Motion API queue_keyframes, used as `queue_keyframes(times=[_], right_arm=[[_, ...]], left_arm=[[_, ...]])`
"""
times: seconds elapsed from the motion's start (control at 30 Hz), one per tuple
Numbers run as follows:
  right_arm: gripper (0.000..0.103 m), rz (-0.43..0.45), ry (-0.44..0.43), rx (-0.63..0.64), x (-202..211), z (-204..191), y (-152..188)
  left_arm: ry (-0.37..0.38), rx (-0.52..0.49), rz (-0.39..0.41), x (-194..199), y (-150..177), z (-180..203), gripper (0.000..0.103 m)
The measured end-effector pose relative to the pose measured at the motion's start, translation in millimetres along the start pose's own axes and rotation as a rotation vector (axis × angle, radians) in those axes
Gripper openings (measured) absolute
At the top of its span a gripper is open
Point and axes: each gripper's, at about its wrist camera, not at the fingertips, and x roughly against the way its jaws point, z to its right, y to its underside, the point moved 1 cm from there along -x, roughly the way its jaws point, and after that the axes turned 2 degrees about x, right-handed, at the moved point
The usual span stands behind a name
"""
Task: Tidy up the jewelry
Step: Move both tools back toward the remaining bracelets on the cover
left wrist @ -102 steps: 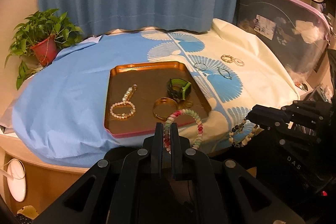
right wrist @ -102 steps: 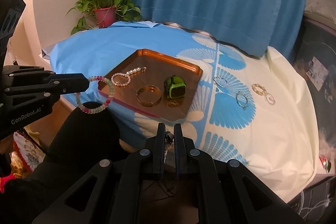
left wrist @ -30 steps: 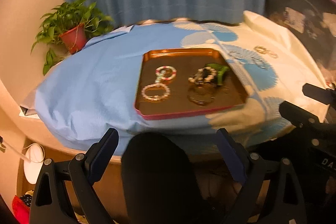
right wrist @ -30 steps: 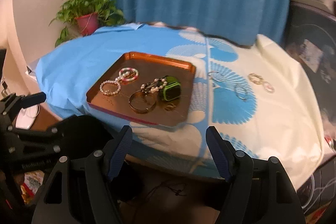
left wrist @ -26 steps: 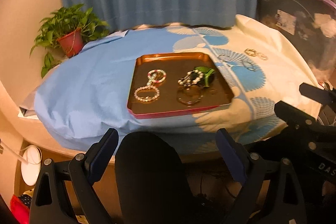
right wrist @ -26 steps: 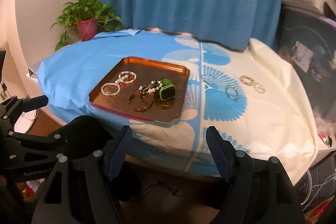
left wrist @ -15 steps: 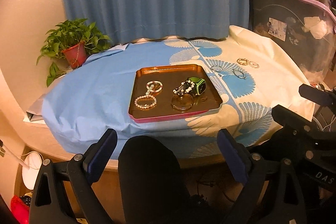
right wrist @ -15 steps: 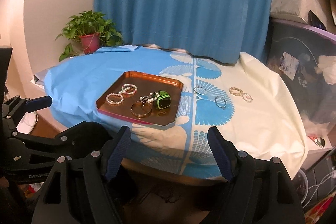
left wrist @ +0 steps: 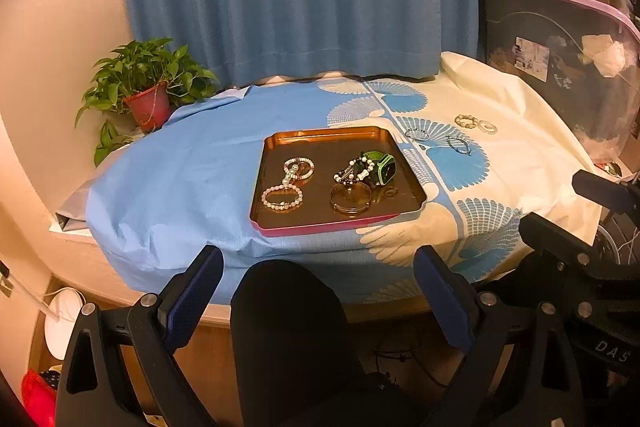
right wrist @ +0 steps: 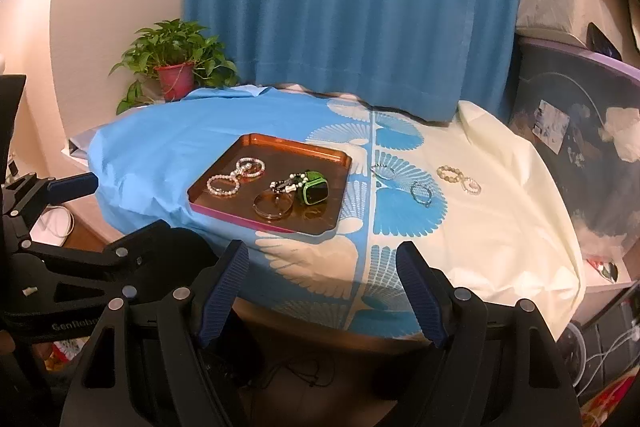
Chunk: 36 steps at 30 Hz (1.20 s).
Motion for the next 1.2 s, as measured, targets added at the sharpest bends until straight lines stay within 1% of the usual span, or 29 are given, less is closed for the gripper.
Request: queue_keyframes(times=[0.37, 0.7, 0.83, 0.97, 1.1, 1.2], right_arm=[[0.077, -0.03, -0.004, -0.031, -17, 18, 4], [0.077, -0.064, -0.004, -0.074, -38, 36, 12], [0.077, -0.08, 0.002, -0.097, -47, 46, 15], [0.077, -0.091, 0.021, -0.134, -57, 67, 19], [0.077, -0.105, 0.065, -0.188, -69, 101, 22], [0.077, -0.12, 0.115, -0.226, -82, 135, 27]], left_arm=[[-0.002, -0.053, -0.042, -16, -4, 16, 0.094], [-0.001, -0.073, -0.093, -39, -9, 30, 0.094], [0.007, -0.08, -0.116, -52, -16, 38, 0.094], [0.022, -0.091, -0.128, -66, -30, 51, 0.094], [0.055, -0.101, -0.145, -86, -49, 72, 0.094], [0.083, -0.107, -0.16, -104, -64, 91, 0.094]])
